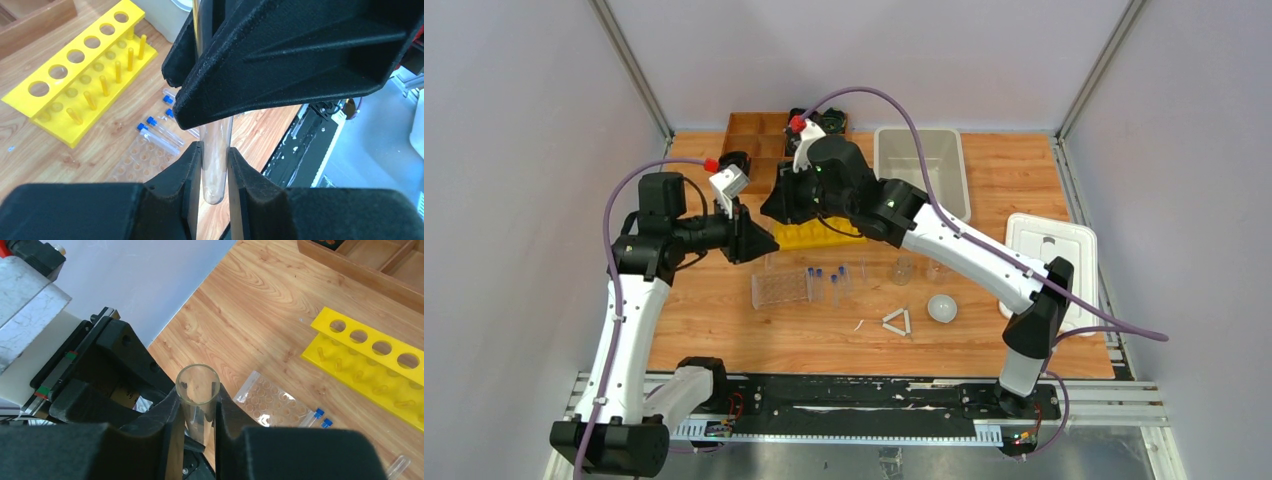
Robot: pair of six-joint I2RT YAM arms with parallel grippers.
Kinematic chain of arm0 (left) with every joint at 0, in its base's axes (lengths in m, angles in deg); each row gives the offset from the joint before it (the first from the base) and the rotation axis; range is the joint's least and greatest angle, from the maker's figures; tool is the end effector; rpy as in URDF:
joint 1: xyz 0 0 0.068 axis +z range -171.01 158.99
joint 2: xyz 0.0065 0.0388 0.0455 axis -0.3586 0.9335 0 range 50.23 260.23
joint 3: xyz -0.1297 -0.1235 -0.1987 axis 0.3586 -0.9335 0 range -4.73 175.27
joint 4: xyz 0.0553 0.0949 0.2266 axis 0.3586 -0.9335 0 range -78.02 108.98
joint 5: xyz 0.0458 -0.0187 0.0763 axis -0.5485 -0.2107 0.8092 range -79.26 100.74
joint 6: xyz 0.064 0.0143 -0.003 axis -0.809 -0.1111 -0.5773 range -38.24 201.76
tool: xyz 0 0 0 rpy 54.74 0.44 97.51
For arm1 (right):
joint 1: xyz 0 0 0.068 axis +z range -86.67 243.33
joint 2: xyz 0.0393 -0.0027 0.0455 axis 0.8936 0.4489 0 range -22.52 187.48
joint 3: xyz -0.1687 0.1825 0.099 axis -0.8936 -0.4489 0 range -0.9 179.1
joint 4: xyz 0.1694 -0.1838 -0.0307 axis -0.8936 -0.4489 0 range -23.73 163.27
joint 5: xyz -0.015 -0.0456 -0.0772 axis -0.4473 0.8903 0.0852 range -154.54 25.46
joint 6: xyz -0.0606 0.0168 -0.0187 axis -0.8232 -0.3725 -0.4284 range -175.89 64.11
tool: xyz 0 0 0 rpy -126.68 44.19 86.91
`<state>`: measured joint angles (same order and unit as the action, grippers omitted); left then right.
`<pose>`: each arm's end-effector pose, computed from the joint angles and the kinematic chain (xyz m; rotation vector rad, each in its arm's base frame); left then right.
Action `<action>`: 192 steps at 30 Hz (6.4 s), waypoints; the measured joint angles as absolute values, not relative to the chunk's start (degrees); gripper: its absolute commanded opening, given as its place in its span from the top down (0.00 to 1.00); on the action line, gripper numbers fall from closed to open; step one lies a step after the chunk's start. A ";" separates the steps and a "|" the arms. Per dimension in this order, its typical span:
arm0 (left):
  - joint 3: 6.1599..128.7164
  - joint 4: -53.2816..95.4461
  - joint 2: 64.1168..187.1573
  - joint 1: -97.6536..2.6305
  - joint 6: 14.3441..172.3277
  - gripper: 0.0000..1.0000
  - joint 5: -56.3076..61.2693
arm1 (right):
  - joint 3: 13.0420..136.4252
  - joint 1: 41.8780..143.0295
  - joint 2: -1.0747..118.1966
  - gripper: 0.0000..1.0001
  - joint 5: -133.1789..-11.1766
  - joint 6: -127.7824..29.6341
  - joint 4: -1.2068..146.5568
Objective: Organize the chemistry lab equipment
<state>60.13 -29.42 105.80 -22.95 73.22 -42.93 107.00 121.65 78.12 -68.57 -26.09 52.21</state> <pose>0.1754 -0.0475 0.3578 0.6727 1.9793 -0.9709 0.2147 0.3551 0.4268 -0.5374 1.8937 1.1227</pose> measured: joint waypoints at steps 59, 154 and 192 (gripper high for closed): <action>63.54 -29.62 116.62 -21.46 80.35 0.00 -19.96 | 77.88 112.58 85.03 1.00 -46.49 -54.00 103.97; 66.51 -32.75 112.45 -17.74 80.00 0.00 -19.52 | 66.28 115.77 82.27 0.60 -43.02 -27.62 60.47; 66.97 -33.42 107.00 -17.72 77.40 0.12 -33.81 | 66.15 118.07 61.49 1.00 -52.40 -17.76 74.07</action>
<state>66.97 -33.42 107.00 -17.72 77.40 -33.81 66.15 118.07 61.49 -52.40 -17.76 74.07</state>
